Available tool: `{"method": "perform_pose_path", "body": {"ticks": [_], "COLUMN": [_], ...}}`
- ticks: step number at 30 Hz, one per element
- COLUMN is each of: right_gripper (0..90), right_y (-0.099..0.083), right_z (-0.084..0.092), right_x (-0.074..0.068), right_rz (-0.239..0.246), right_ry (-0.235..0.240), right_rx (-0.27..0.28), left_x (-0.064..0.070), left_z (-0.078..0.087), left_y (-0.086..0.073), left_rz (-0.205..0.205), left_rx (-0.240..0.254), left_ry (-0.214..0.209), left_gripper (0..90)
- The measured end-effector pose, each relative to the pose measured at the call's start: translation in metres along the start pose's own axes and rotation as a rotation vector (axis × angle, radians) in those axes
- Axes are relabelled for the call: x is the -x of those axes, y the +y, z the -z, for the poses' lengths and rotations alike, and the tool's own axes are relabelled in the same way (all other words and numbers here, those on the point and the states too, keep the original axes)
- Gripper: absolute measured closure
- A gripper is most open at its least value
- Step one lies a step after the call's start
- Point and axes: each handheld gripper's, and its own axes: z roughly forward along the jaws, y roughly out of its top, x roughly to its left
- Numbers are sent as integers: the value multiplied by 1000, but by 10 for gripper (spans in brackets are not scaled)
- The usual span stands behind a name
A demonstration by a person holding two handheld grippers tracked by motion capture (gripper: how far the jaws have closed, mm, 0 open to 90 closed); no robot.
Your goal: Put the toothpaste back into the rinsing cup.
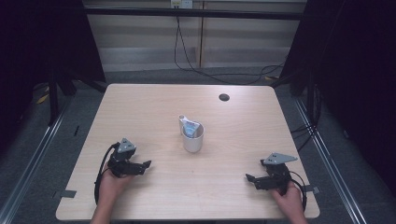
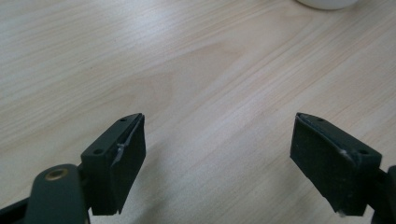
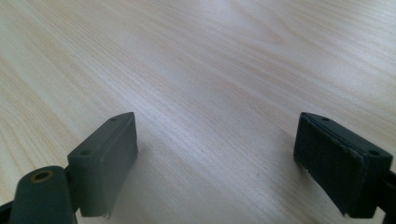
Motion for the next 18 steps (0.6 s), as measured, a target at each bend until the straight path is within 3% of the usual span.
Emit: {"method": "perform_pose_path", "body": {"ticks": [18], "right_gripper": [131], "right_y": [0], "right_z": [0], "right_x": [0], "right_rz": [0], "right_ry": [0], "right_rx": [0], "left_x": [-3], "left_z": [-3], "left_y": [-12], "left_rz": [-16], "left_rx": [-6], "left_ry": [29], "left_gripper": [177]}}
